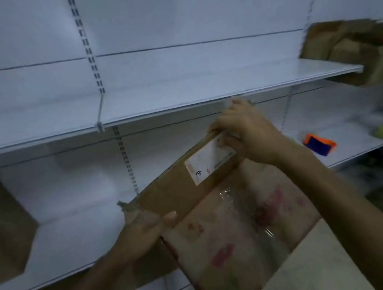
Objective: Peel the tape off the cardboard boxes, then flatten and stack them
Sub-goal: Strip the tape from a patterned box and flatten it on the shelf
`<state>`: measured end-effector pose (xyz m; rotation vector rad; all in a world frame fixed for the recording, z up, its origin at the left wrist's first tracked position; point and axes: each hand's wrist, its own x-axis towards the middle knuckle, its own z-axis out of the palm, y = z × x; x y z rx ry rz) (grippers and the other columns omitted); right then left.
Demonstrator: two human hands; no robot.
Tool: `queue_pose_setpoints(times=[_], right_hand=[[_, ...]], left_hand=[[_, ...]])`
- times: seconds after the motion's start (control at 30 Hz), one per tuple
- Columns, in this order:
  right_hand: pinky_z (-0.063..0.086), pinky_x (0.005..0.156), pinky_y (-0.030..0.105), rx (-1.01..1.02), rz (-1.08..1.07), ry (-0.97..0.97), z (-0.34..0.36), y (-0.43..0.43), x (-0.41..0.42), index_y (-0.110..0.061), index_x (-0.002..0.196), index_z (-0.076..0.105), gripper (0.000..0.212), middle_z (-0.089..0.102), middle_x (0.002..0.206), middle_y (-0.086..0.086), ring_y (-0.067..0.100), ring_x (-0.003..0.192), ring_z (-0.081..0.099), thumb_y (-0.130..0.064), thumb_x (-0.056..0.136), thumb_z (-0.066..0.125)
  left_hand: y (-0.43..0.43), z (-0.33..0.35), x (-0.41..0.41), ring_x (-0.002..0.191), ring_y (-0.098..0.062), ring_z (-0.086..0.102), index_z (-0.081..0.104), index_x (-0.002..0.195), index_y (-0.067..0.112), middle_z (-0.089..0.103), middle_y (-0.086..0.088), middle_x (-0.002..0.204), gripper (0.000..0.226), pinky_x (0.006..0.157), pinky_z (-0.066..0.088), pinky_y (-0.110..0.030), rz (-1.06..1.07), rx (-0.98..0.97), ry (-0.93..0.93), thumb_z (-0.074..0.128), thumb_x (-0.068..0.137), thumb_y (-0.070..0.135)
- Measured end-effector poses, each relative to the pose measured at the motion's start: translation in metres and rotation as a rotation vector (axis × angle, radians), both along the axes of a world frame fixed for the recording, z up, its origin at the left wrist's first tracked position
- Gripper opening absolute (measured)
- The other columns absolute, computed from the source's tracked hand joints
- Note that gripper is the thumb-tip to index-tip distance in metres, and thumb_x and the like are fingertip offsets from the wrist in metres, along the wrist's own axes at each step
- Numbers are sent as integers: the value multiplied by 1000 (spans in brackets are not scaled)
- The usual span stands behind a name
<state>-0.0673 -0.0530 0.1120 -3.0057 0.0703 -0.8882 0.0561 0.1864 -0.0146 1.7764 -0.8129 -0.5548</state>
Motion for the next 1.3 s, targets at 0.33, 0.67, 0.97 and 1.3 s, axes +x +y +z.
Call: queue_pose_setpoints(times=[0.33, 0.67, 0.97, 1.3], right_hand=[[17, 116, 38, 99, -467, 78, 30, 16, -82, -29, 153, 2, 81, 7, 161, 8, 25, 146, 13, -46, 93, 53], [0, 116, 47, -333, -546, 65, 124, 74, -138, -28, 146, 31, 64, 33, 153, 0, 20, 144, 20, -64, 93, 26], [41, 94, 47, -296, -363, -730, 140, 78, -55, -17, 113, 66, 38, 64, 118, 9, 29, 104, 59, -45, 90, 52], [42, 82, 34, -233, 167, -532, 88, 62, 70, -13, 110, 69, 46, 69, 110, 1, 20, 100, 60, -39, 77, 50]], left_hand=[[-115, 74, -95, 50, 1, 59, 61, 62, 14, 65, 15, 53, 24, 51, 47, -16, 123, -512, -93, 68, 84, 20], [-152, 210, -78, 66, 8, 61, 62, 90, 19, 64, 15, 83, 4, 60, 50, -10, 352, -889, -3, 65, 88, 21], [-125, 185, -18, 82, -21, 67, 65, 106, 14, 70, -4, 96, 24, 60, 52, -31, 557, -985, 668, 64, 87, 28], [-83, 86, -3, 95, -20, 60, 56, 118, 13, 63, -8, 112, 27, 82, 49, -33, 665, -1073, 1022, 49, 97, 30]])
